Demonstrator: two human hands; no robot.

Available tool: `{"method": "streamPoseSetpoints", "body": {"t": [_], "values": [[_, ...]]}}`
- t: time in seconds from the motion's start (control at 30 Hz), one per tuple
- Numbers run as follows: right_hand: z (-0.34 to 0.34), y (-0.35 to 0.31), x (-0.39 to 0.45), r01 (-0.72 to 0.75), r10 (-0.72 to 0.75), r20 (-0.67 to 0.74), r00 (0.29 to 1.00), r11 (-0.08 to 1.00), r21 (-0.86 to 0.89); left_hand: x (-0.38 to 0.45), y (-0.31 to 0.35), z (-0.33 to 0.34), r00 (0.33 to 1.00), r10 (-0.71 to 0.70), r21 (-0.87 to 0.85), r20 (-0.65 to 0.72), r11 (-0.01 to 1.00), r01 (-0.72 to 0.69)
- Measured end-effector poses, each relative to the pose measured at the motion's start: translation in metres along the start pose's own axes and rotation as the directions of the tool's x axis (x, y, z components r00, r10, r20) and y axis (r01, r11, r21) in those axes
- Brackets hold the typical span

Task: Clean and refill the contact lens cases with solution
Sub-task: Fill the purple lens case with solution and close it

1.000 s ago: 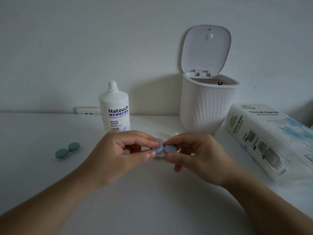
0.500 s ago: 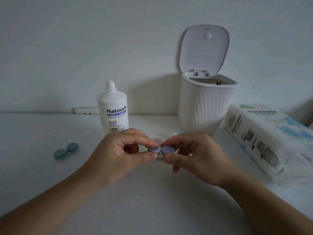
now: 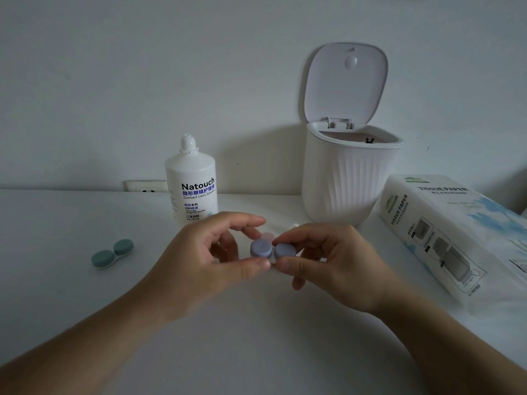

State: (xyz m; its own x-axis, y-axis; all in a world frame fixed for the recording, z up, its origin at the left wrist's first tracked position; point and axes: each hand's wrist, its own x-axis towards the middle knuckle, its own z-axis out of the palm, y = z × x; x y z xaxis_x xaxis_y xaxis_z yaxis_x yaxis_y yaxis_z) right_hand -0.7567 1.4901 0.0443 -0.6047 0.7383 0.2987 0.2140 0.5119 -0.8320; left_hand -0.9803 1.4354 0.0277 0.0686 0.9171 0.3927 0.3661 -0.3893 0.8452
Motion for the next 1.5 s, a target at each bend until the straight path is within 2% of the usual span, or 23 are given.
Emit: {"method": "streamPoseSetpoints", "body": {"t": [0.1,0.23,0.33,0.57,0.7,0.8,1.0,1.2,1.3,1.4,1.5], "values": [[0.0,0.0004,0.0001,-0.007,0.007,0.003,1.0,1.0,0.0,0.0006,-0.0029,-0.0011,0.999,0.019,0.025,-0.027,0.999,-0.019],[0.0004,-0.0006,0.0,-0.004,0.004,-0.01,1.0,0.999,0.031,-0.0016,-0.0042,-0.003,0.997,0.048,-0.016,0.058,0.999,-0.047],[0.0001,-0.0002,0.0,0.0,0.0,0.003,1.0,1.0,-0.013,-0.0017,-0.0036,-0.0025,0.993,0.03,-0.021,0.114,0.999,-0.028],[0.0008,-0.0005,0.0003,-0.022,0.022,0.008,1.0,0.999,-0.046,-0.0001,-0.0045,-0.0029,0.999,-0.017,0.12,-0.036,0.993,0.021],[0.0002,-0.0003,0.0001,-0.022,0.023,0.008,1.0,0.999,-0.046,-0.0009,-0.0024,-0.0037,0.997,0.008,0.11,0.074,0.994,-0.016],[0.0002,-0.001,-0.0003,-0.022,0.023,0.011,1.0,0.999,-0.042,-0.0028,-0.0048,-0.0014,0.987,-0.038,0.079,0.156,0.997,0.026],[0.0012,-0.0014,0.0005,-0.033,0.034,0.006,0.999,0.998,-0.05,0.0002,-0.0057,-0.0018,1.0,-0.03,0.123,0.002,0.992,0.029],[0.001,-0.0021,0.0,-0.043,0.043,0.0,0.999,0.998,-0.042,-0.0028,-0.0028,-0.0013,0.988,-0.019,0.09,0.155,0.996,0.005],[0.0012,-0.0027,-0.0001,-0.042,0.042,0.002,0.999,0.998,-0.045,-0.0029,-0.0038,0.0001,0.995,-0.045,0.106,0.093,0.994,0.035],[0.0016,-0.0028,0.0004,-0.044,0.044,0.007,0.999,0.998,-0.045,-0.0015,-0.003,-0.0017,1.0,-0.014,0.169,0.009,0.986,0.012],[0.0015,-0.0025,0.0003,-0.056,0.056,-0.003,0.998,0.997,-0.045,-0.0021,-0.0004,-0.0022,0.999,0.027,0.181,0.046,0.983,-0.035]]}}
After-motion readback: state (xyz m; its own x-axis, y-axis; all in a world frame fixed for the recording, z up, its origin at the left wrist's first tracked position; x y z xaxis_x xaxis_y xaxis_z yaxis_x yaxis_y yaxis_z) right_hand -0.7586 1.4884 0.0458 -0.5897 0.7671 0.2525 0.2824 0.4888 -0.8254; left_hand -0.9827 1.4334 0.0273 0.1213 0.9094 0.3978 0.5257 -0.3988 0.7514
